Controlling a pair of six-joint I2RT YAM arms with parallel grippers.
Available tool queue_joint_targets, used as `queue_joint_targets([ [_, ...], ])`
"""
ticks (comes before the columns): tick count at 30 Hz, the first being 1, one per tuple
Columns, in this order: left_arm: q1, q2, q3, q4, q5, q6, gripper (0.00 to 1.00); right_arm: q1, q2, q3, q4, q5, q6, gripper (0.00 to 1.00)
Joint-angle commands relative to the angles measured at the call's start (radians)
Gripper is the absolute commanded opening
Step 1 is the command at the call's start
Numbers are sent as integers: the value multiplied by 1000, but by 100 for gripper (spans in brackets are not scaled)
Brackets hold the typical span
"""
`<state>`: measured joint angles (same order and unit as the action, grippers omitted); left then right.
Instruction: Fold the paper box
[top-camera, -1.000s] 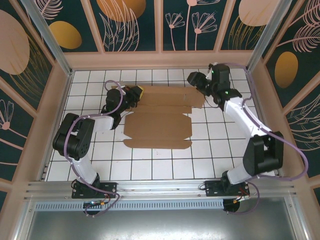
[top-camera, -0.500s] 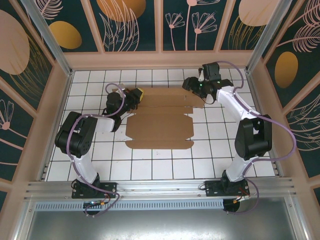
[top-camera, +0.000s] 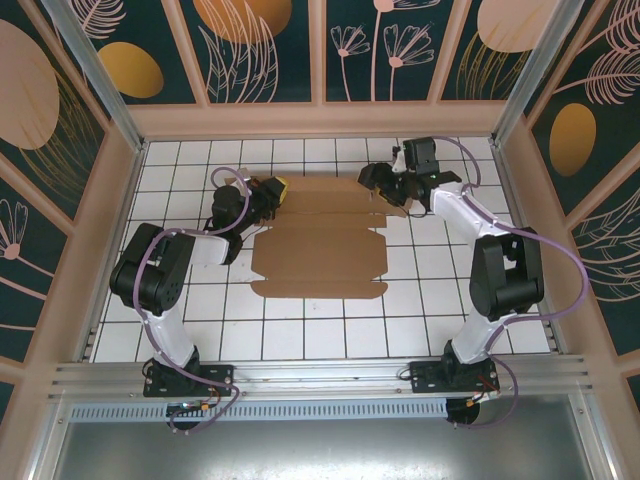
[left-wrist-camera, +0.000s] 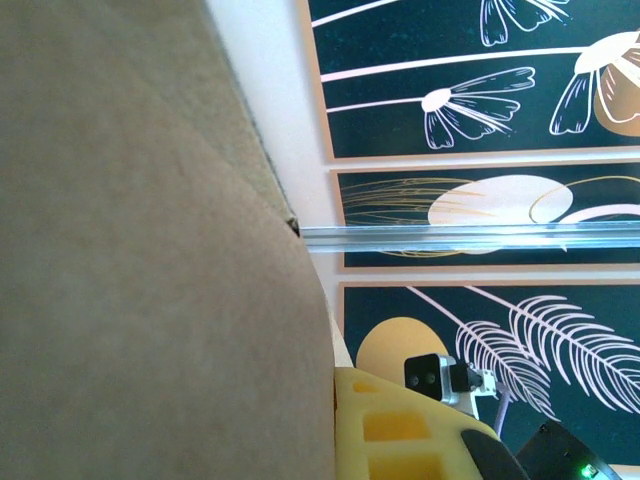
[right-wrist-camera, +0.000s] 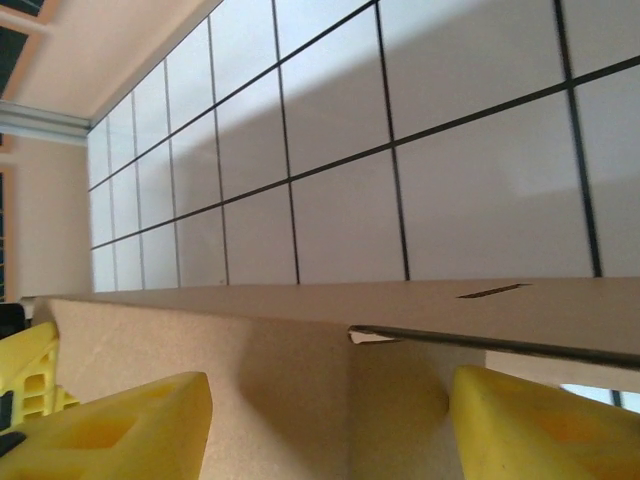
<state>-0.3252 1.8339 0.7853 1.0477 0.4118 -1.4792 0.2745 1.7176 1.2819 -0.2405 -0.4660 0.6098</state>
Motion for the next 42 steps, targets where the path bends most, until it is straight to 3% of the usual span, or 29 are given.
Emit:
queue_joint_targets([
  [1, 3, 21, -17, -15, 10, 17, 5, 4, -16, -46, 121, -122, 82, 62],
  [7, 2, 21, -22, -20, 15, 21, 4, -15, -27, -152, 338, -207, 206, 43],
  [9, 2, 21, -19, -20, 18, 20, 4, -21, -28, -163, 349, -205, 209, 35],
  [13, 3, 19, -15, -27, 18, 22, 4, -41, -50, -192, 351, -183, 210, 29],
  [15, 3, 18, -14, -29, 18, 20, 4, -60, -75, -228, 382, -182, 227, 31],
  [18, 3, 21, -11, -34, 19, 19, 4, -82, -102, -232, 350, -162, 208, 54],
  [20, 3, 20, -8, -35, 19, 19, 4, -87, -127, -231, 326, -150, 188, 58],
  [25, 3, 17, -7, -44, 18, 16, 4, -96, -176, -231, 245, -124, 126, 56],
  [33, 4, 15, 36, -127, 12, 26, 4, -129, -343, -431, 175, 46, 42, 31],
  [38, 14, 48, 106, -186, 43, -2, 5, -135, -299, -484, 179, 72, -2, 30],
  [42, 26, 72, 141, -150, 92, -63, 3, -134, -218, -478, 206, 72, -36, 34],
])
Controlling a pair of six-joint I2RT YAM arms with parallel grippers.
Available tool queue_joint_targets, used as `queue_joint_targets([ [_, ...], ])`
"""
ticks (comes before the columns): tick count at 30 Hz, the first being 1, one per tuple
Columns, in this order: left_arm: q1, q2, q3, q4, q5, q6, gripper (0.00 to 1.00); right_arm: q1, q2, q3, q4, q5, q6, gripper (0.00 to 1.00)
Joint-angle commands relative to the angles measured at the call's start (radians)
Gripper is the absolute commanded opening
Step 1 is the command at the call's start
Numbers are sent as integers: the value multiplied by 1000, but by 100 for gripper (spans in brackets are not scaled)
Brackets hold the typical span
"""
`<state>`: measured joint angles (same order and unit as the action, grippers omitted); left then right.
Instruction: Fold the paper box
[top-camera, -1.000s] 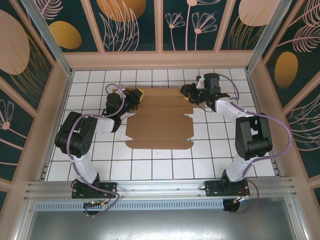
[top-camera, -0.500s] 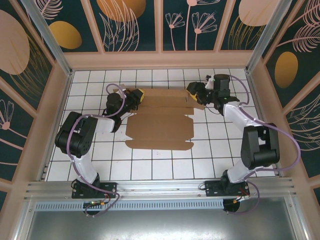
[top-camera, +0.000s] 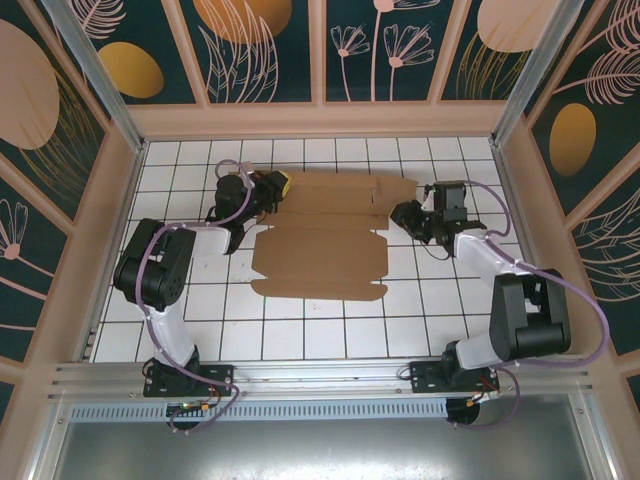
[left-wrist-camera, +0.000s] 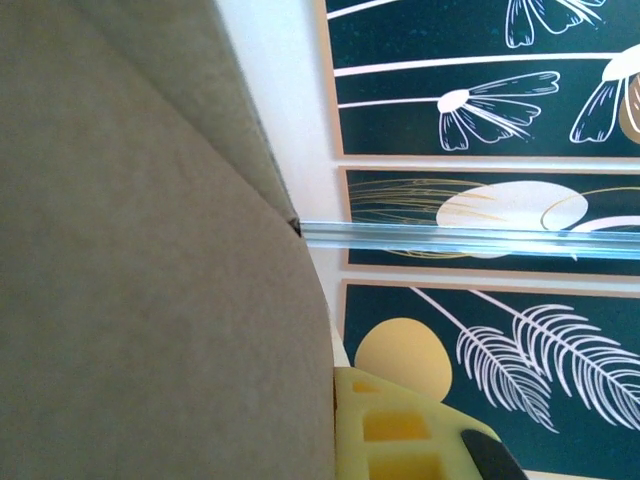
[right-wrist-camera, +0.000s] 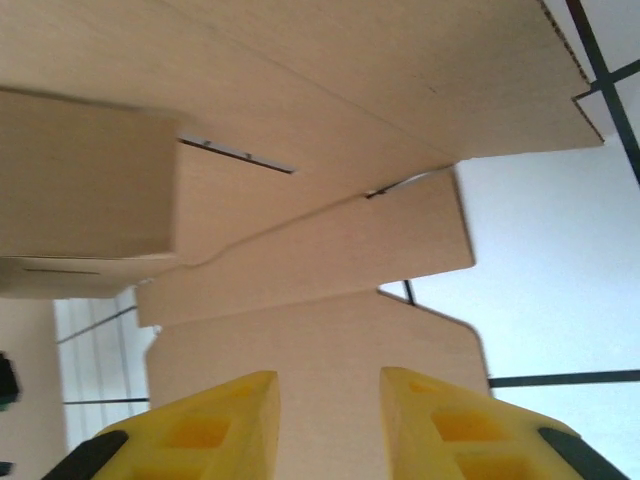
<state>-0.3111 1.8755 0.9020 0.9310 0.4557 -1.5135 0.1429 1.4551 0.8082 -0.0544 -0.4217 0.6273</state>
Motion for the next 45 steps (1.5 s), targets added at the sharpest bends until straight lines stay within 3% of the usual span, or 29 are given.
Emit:
queue_joint_targets([
  [1, 16, 36, 25, -11, 60, -51, 2, -3, 65, 0, 26, 27, -61, 35],
  [8, 31, 120, -11, 304, 158, -333, 0, -4, 179, 50, 58, 30, -99, 43],
  [12, 32, 110, -27, 334, 160, -388, 0, -3, 203, 70, 72, 18, -106, 48],
  [19, 37, 66, -29, 332, 157, -419, 0, -3, 223, 70, 91, 12, -99, 56],
  [26, 39, 55, -34, 313, 151, -412, 0, -2, 228, 23, 215, -31, -53, 56],
  [36, 38, 16, -54, 221, 87, -380, 0, 87, 166, -143, 510, 202, -22, 54],
  [45, 39, -31, -79, 158, 32, -365, 0, 159, 170, -254, 754, 301, 95, 56],
])
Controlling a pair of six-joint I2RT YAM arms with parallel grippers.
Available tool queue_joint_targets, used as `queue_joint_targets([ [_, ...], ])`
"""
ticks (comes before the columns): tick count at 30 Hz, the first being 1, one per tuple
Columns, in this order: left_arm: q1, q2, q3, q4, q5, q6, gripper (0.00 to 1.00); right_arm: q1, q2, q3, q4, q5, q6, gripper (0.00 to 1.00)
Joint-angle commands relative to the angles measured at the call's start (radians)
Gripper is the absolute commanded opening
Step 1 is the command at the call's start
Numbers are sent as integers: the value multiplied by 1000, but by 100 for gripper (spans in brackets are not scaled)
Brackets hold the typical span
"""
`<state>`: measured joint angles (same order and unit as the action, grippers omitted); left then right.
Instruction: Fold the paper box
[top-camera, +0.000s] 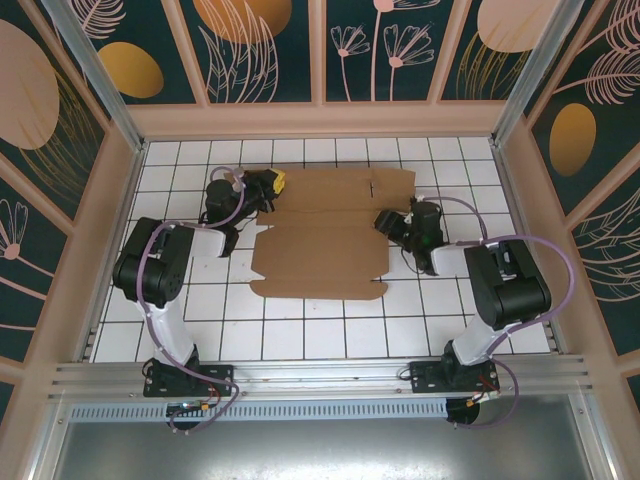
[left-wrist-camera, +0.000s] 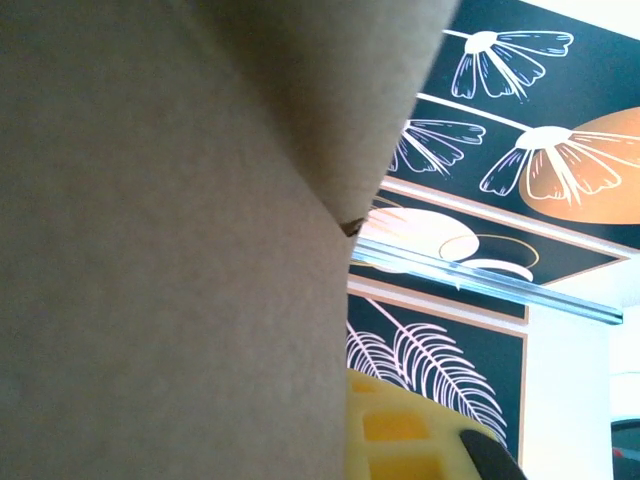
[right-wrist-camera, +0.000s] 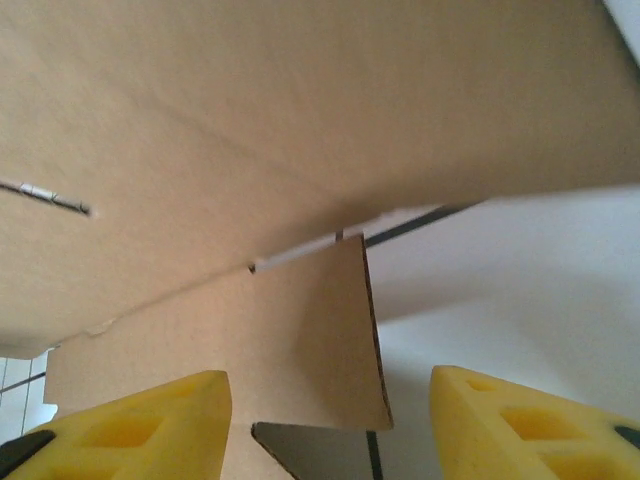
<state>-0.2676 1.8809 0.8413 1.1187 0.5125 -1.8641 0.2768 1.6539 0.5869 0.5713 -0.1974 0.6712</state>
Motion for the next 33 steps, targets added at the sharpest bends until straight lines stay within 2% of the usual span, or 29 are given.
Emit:
queue_joint_targets([
  [1, -5, -44, -21, -43, -31, -9, 0, 26, -24, -37, 139, 78, 69, 57],
  [6, -5, -70, -19, -88, -45, 15, 0, 15, -8, -43, 181, 64, 99, 55],
  [12, -5, -84, -43, -100, -51, 28, 0, -50, 68, -2, 238, -96, 110, 49],
  [17, -5, -88, -54, -97, -56, 28, 0, -53, 142, 59, 239, -217, 122, 46],
  [24, -5, -98, -59, -101, -67, 26, 0, -54, 153, 55, 185, -213, 117, 47],
  [33, -1, -104, -63, -76, -63, -3, 0, -57, 122, 77, -3, -107, 30, 52],
])
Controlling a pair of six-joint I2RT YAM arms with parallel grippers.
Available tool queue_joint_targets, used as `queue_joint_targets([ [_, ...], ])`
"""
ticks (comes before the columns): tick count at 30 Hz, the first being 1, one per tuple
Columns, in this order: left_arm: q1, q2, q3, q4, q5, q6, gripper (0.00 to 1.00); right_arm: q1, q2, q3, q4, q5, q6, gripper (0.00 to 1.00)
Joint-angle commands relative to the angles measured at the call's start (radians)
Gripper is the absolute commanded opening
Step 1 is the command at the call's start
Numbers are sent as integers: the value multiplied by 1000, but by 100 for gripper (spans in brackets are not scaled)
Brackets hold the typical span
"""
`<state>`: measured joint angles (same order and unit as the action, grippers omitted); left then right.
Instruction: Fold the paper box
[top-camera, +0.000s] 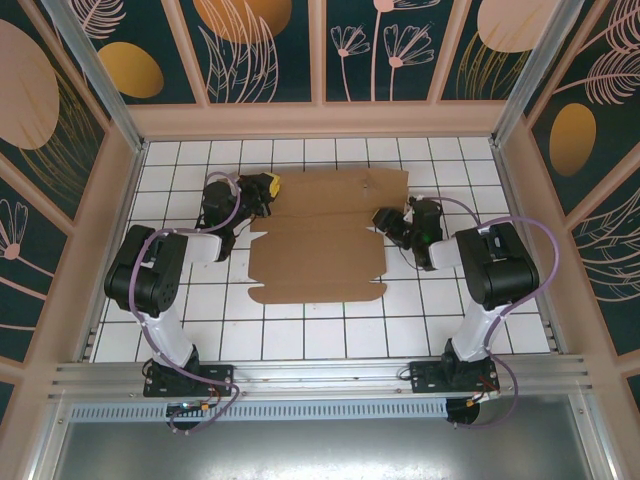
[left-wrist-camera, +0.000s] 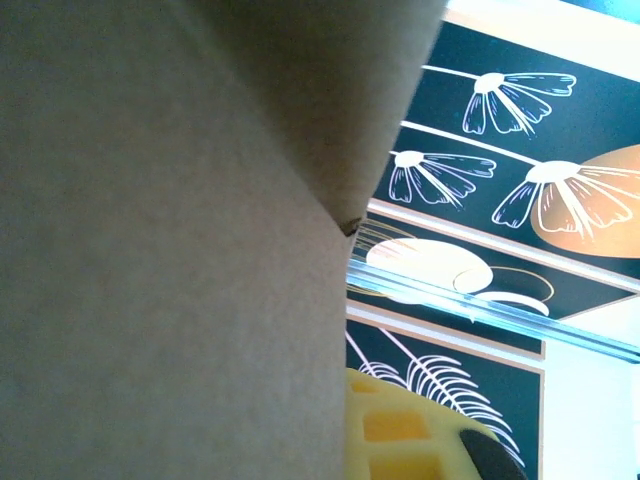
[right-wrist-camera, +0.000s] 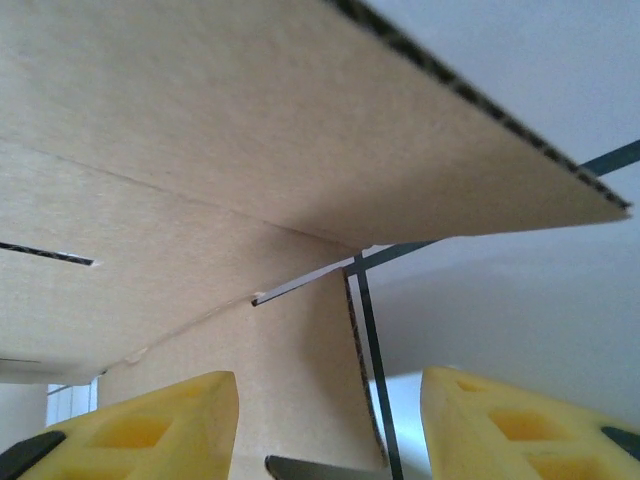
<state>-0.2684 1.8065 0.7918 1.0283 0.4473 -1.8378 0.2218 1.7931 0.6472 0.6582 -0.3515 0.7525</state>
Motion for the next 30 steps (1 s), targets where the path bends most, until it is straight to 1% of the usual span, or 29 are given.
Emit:
queue_joint_targets([
  [1, 2, -30, -13, 14, 2, -28, 0, -3, -20, 16, -94, 46, -56, 52],
  [3, 3, -34, -9, 6, 4, -19, 0, -7, -20, 12, -81, 24, -56, 52],
  [7, 3, -29, 1, -13, 10, -2, 0, -5, 4, 37, -40, -58, -48, 48],
  [11, 3, -29, 5, -31, 16, 16, 0, 1, 19, 72, -40, -76, -56, 41],
  [14, 3, -34, 10, -60, 14, 39, 0, 18, 23, 100, -67, -58, -74, 35],
  [17, 4, -35, 13, -68, 16, 52, 0, 41, 18, 122, -112, -15, -111, 29],
  [21, 4, -32, 15, -82, 17, 69, 0, 72, 10, 146, -165, 47, -165, 25],
  [23, 3, -31, 14, -82, 15, 71, 0, 84, 7, 154, -178, 69, -185, 24],
  [26, 3, -29, 7, -79, 15, 72, 0, 98, 7, 160, -173, 67, -205, 24],
  [30, 3, -30, 1, -82, 11, 78, 0, 111, 14, 151, -118, 5, -199, 31],
])
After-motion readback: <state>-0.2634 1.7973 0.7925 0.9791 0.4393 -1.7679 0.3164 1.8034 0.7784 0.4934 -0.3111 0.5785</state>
